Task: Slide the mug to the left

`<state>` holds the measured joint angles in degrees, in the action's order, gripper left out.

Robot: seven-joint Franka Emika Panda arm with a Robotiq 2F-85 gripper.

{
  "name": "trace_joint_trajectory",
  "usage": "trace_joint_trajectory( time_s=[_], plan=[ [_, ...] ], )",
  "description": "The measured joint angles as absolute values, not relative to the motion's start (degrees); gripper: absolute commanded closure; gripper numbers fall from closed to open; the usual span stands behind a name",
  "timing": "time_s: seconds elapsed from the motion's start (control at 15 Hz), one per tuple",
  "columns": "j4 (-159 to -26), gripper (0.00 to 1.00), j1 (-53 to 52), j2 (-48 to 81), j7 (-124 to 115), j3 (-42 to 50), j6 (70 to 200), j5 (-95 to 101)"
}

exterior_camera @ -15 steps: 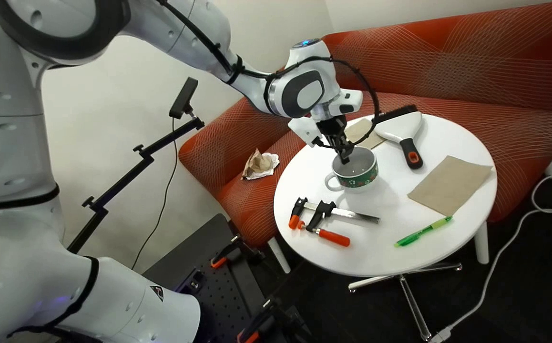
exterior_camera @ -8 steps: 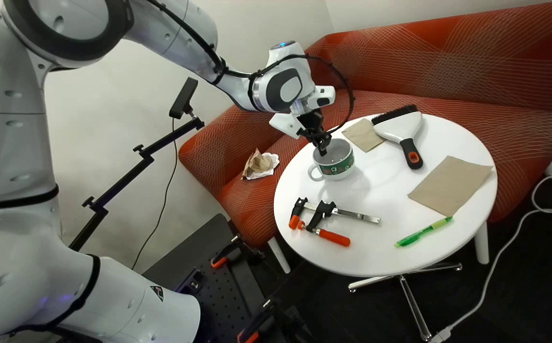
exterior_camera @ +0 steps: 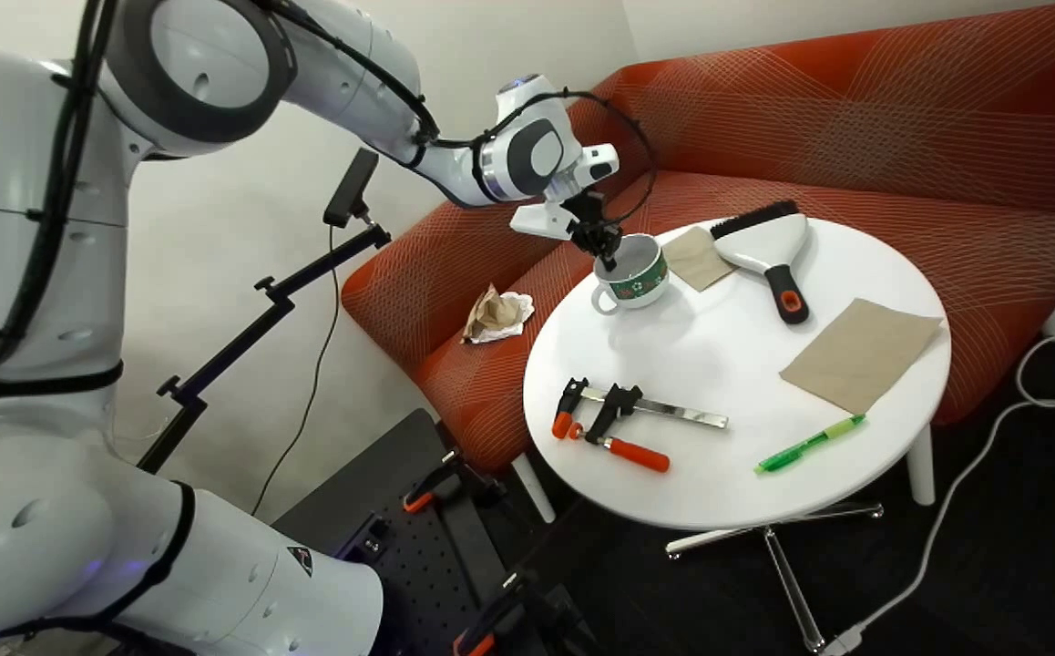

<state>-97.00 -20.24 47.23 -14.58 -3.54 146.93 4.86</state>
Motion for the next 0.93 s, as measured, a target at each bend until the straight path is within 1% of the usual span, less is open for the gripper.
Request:
trace_joint_trajectory(
  time_s=[0.47,0.53,0.6,0.67,0.73,0.87,0.93],
  plan=[
    [-86.36,0.97,-23.13,53.12,-14.58,-1.89,141.52,6.62],
    [-85.51,0.90,-23.29,53.48,-14.58,-1.82,140.50,6.64],
    [-84.85,0.64,-23.38,53.77,-14.58,-1.79,139.75,6.65],
    [-84.35,0.64,-23.44,53.98,-14.58,-1.77,139.11,6.67],
    [-84.03,0.59,-23.53,54.09,-14.59,-1.71,138.66,6.72],
    [-83.45,0.45,-23.78,54.03,-14.69,-1.57,137.99,6.83],
    [-83.31,0.36,-23.86,53.87,-14.73,-1.55,137.94,6.87]
  ],
)
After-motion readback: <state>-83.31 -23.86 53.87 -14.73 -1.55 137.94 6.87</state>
